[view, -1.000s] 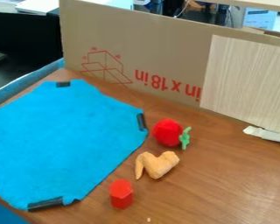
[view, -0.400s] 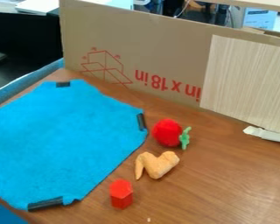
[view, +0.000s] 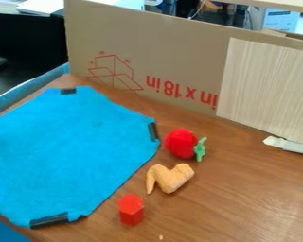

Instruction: Fold the cloth from bottom left to top right

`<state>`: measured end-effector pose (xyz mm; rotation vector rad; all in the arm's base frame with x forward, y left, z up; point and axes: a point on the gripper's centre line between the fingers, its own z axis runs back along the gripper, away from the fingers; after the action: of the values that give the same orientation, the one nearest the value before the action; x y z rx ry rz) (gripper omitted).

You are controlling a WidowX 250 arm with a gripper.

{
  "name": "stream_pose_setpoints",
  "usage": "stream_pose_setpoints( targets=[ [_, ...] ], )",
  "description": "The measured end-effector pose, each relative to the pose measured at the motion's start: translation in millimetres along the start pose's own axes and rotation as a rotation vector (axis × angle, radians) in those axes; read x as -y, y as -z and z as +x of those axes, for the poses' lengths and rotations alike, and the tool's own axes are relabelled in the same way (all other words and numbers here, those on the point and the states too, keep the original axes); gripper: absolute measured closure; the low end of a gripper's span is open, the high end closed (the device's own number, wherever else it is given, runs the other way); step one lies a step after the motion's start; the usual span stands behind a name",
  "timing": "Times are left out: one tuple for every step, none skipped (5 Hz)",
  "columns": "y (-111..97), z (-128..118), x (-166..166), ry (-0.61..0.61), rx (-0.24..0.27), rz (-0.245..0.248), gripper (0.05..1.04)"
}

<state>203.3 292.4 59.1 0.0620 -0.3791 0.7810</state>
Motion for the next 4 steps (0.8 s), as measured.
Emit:
stream_pose_setpoints(
  targets=[
    [13,2,-3,0.011,-0.002,0.049,0.084],
    [21,2,-8,0.046,0.008,0.084,0.084],
    [26,-1,-12,0.095,0.012,0.11,0.084],
    [25,-3,-17,0.11,0.0,0.112,0.084]
  ],
)
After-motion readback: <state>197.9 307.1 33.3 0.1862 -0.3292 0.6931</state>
